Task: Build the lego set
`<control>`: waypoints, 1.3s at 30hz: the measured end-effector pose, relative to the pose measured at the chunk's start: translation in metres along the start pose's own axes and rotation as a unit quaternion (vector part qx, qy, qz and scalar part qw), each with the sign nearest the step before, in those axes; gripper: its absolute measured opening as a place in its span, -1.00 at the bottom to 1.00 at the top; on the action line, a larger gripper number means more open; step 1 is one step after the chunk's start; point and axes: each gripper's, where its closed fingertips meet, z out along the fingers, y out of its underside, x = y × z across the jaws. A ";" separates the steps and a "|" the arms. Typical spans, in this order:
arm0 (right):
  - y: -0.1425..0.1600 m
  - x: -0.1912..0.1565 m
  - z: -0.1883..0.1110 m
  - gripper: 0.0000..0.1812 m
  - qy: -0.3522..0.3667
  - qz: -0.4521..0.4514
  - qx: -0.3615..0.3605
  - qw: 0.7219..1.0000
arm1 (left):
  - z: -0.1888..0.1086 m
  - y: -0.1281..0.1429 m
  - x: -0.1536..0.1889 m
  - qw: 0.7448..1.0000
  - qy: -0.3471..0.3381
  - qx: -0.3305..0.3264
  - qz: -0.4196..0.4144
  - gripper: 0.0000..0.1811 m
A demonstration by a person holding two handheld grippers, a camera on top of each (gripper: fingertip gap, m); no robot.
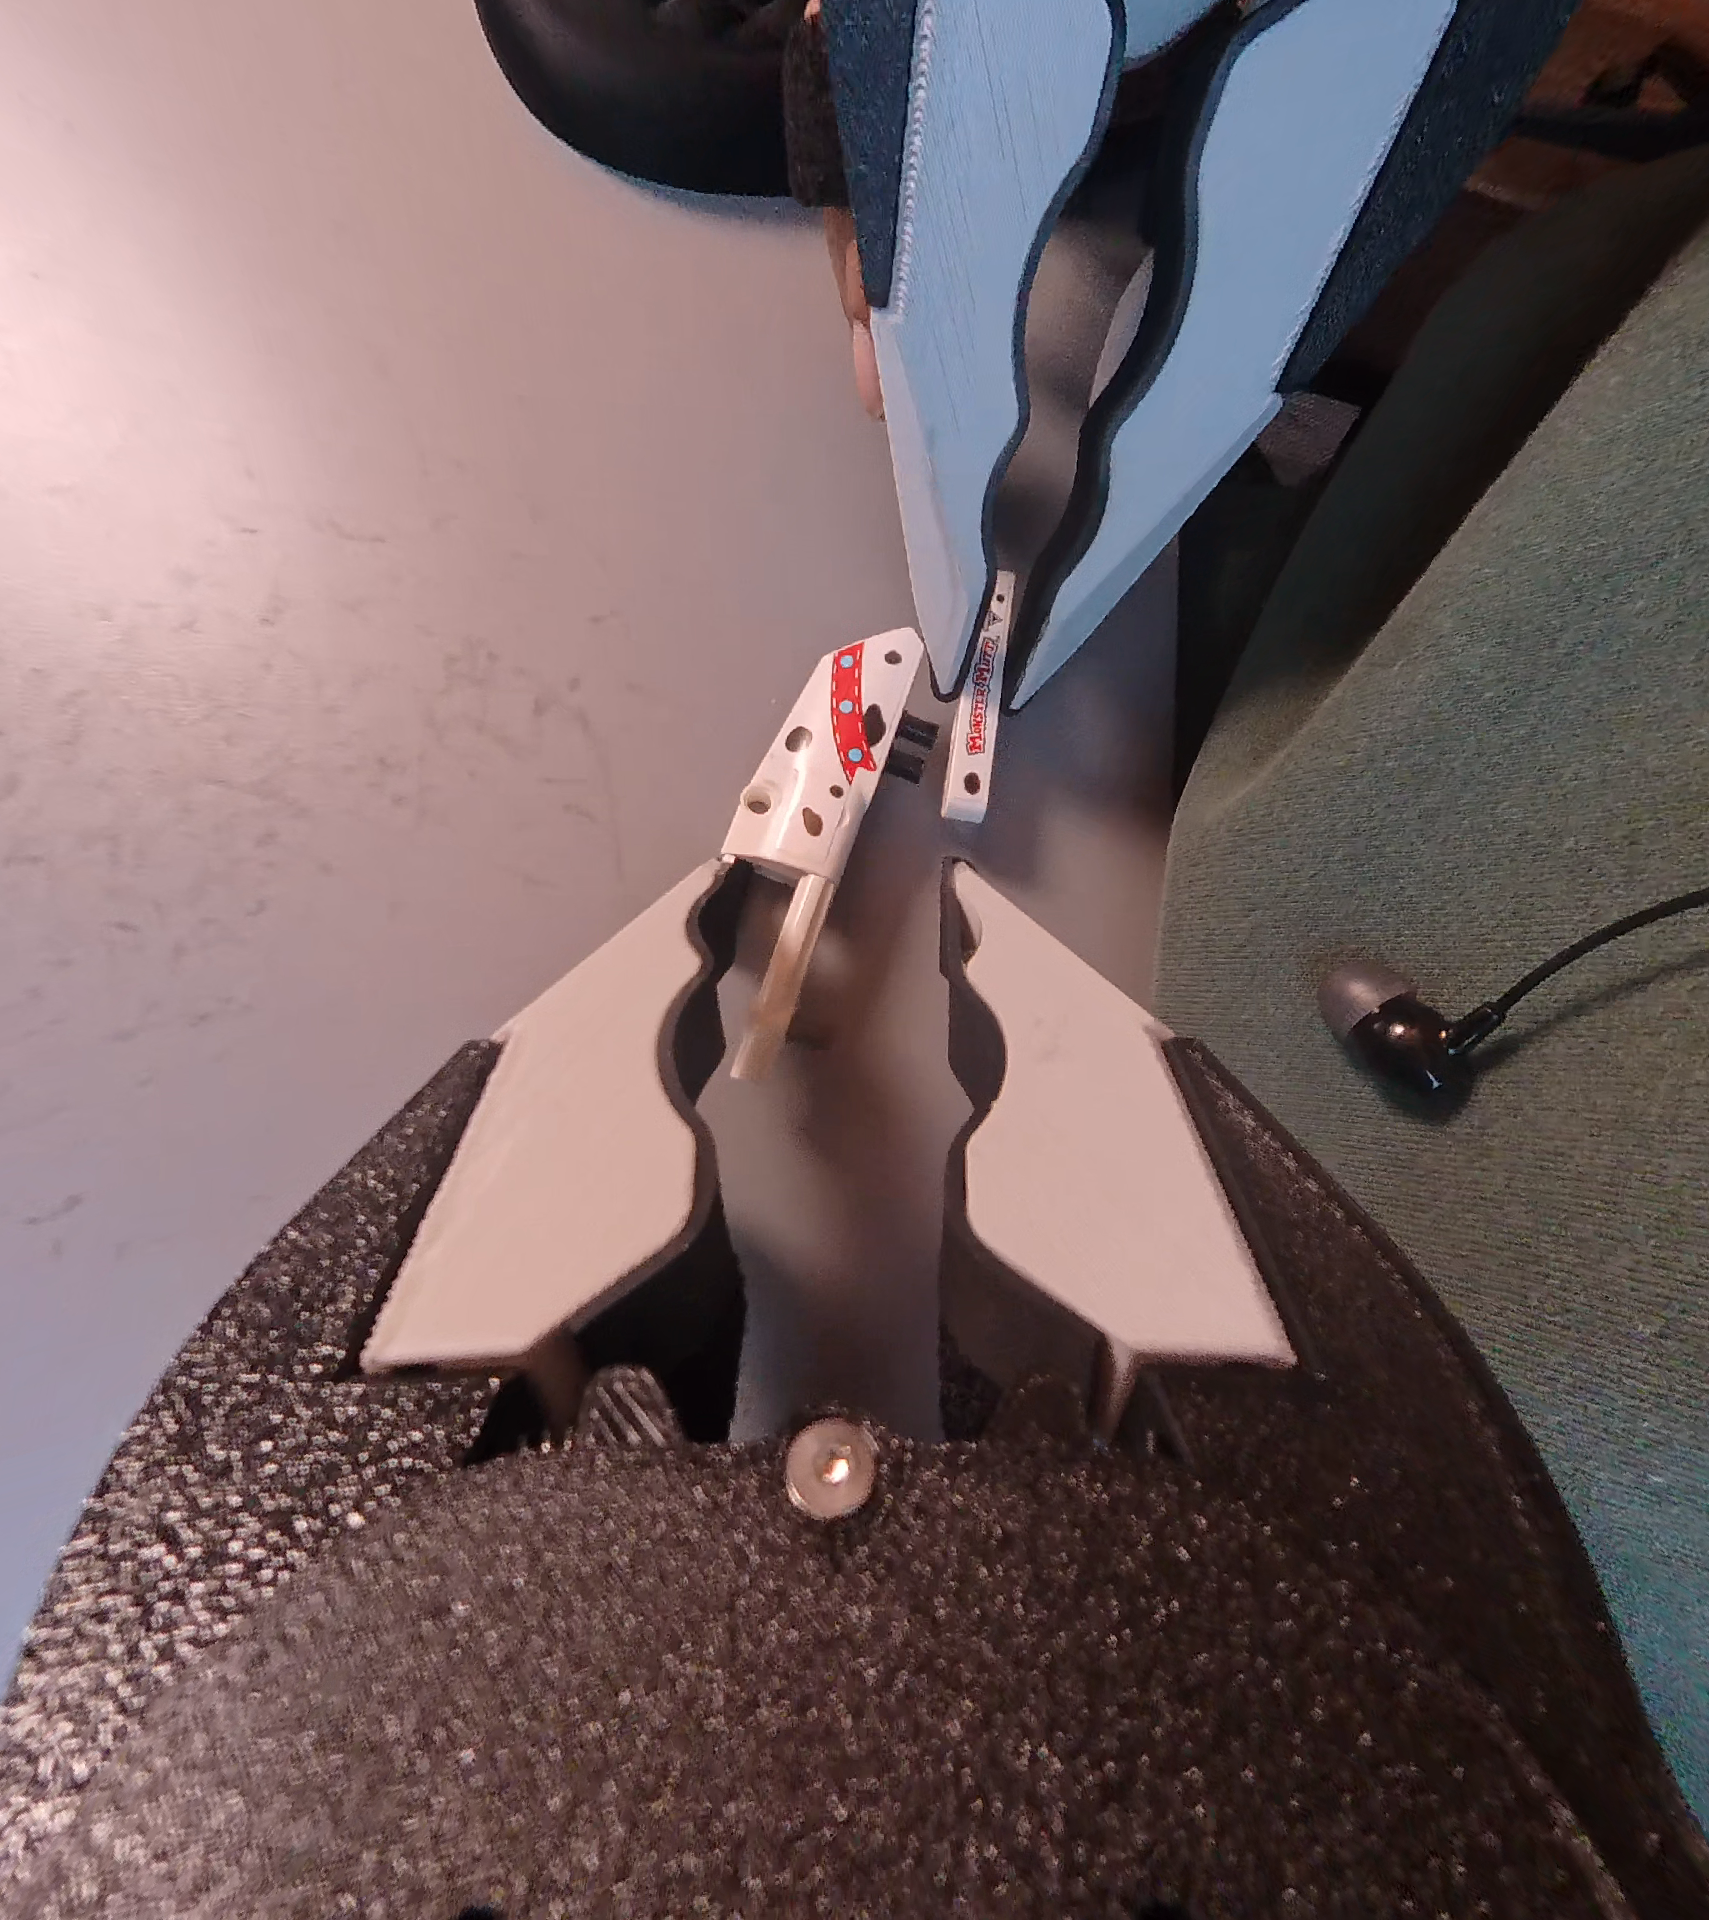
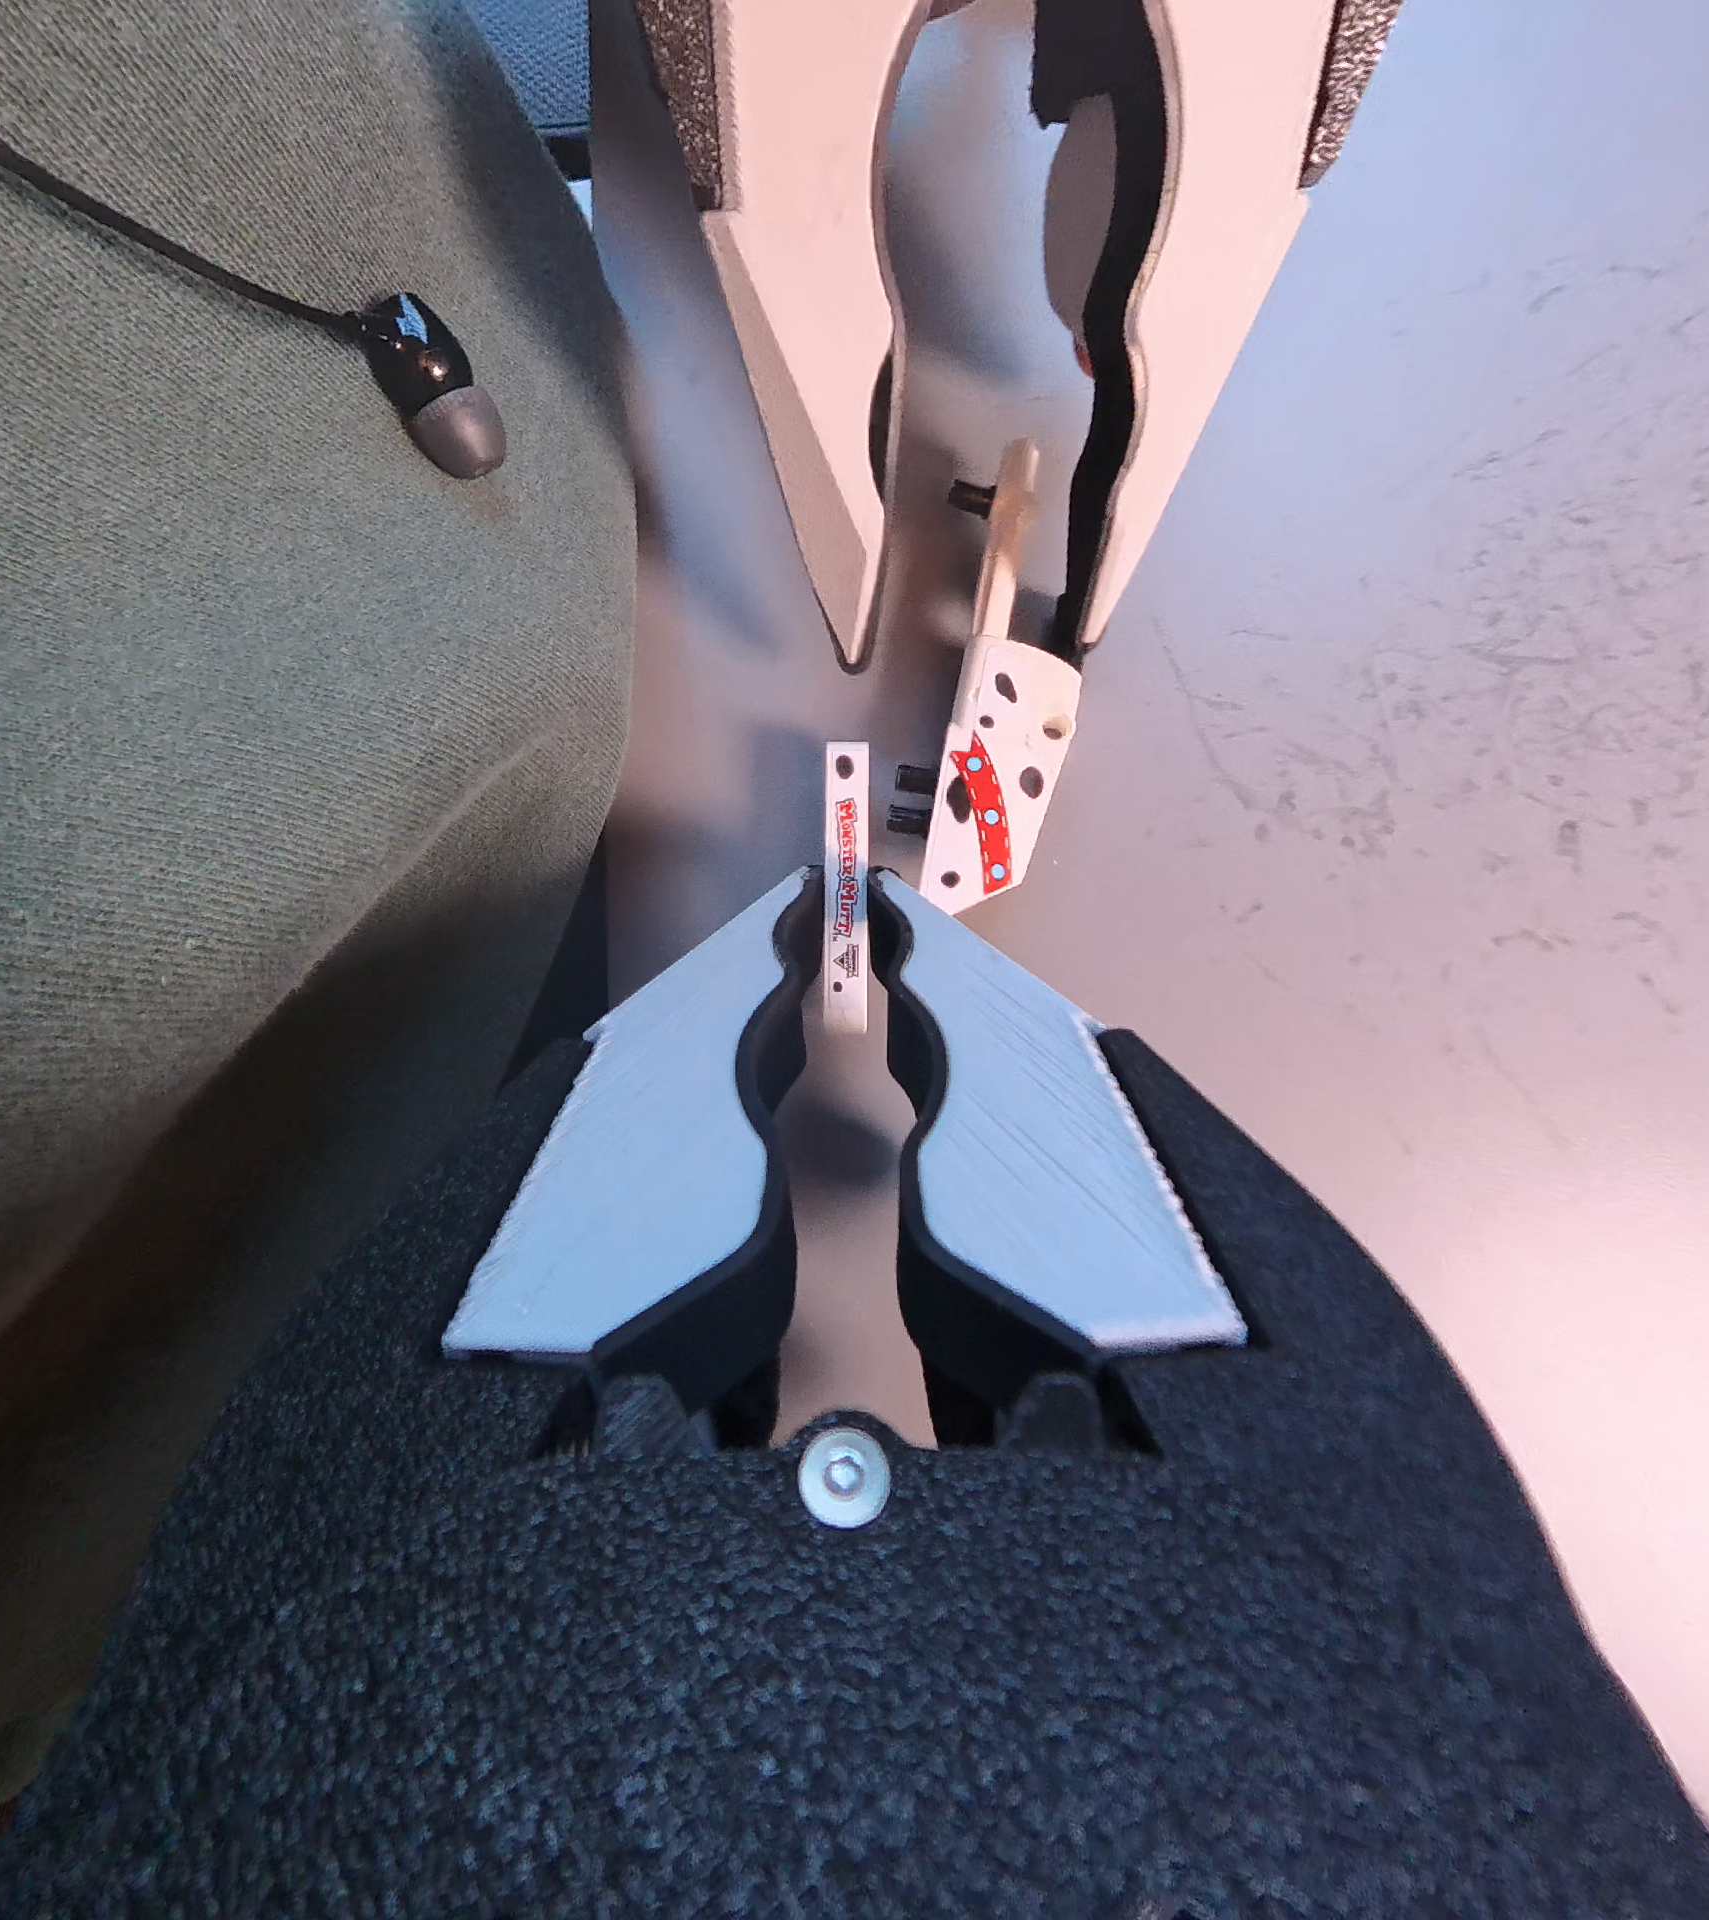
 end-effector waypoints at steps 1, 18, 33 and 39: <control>0.000 0.000 0.000 -0.92 0.000 0.002 0.001 1.000 | 0.000 0.000 0.000 1.000 0.000 -0.001 0.000 -0.57; 0.001 0.005 -0.003 -0.92 0.011 0.012 0.008 1.000 | 0.020 -0.021 0.002 0.996 0.010 0.021 0.091 -0.33; 0.000 0.010 -0.003 -0.92 0.023 0.012 0.011 1.000 | 0.027 -0.014 0.000 0.995 0.009 0.012 0.103 -0.57; -0.002 0.011 -0.005 -0.92 0.025 0.003 0.017 1.000 | 0.028 -0.014 0.000 0.993 0.012 0.017 0.112 -0.57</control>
